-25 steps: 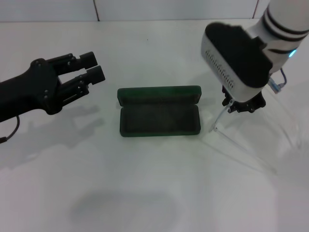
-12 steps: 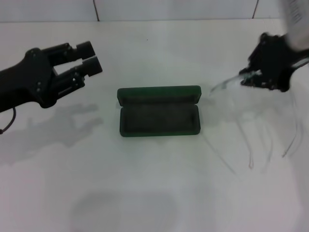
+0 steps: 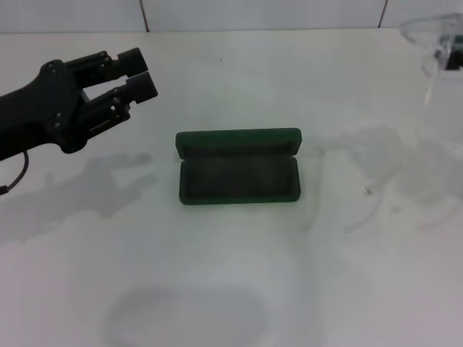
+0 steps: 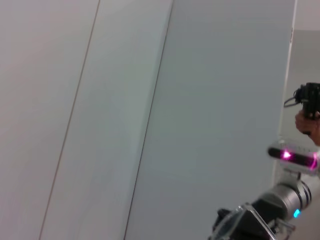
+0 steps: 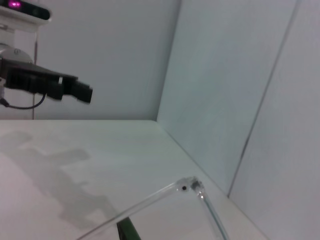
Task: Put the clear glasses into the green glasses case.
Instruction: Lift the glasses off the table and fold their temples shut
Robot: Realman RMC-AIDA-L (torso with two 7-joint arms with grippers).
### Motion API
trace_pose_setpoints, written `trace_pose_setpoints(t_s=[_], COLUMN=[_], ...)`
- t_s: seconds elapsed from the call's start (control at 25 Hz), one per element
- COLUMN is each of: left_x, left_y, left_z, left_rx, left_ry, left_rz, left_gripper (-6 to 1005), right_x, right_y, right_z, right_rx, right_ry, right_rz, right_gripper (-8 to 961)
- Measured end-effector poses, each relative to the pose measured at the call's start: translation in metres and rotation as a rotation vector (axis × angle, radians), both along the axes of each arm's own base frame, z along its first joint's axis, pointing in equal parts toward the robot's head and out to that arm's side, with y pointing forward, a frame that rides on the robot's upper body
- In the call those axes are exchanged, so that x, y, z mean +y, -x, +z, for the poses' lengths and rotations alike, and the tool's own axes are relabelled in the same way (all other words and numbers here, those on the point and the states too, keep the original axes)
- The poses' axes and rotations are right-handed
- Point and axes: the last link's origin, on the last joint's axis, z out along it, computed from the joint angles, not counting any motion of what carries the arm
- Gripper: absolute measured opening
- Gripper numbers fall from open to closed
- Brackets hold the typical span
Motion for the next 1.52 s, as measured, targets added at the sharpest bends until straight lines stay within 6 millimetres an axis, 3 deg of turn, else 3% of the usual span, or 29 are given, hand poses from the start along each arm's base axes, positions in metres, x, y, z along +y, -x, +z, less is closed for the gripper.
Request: trace_pose_setpoints(t_s=[0.2, 0.4, 0.6, 0.88, 1.28, 1.52], left_x=[0.001, 0.004, 0.005, 0.0, -0.006, -0.007], left_y=[-0.003, -0.011, -0.017, -0.02, -0.024, -0.035], left_z=[-0.001, -0.002, -0.002, -0.005, -0.009, -0.022], left_rx=[-0.005, -0.01, -0.021, -0.043, -0.088, -0.079], left_ry=[0.001, 0.011, 0.021, 0.038, 0.048, 0.112], left_rz=[-0.007, -0.045, -0.081, -0.101, -0.122, -0.169], left_gripper=[416, 415, 415, 416, 415, 414], right_x=[-0.008, 0.004, 0.021, 0.035, 0.043, 0.053], right_y=[-0.03, -0.039, -0.021, 0.001, 0.006, 0.018], right_z=[-0.014, -0.04, -0.07, -0.105, -0.127, -0.145], right_rx=[0.216, 0.373, 0.524, 0.567, 0.642, 0.649], right_ry=[0.072, 0.15, 0.244, 0.331, 0.307, 0.325], right_rz=[-0.033, -0.015, 0.063, 0.108, 0.093, 0.072], right_gripper=[114, 114, 114, 114, 114, 114])
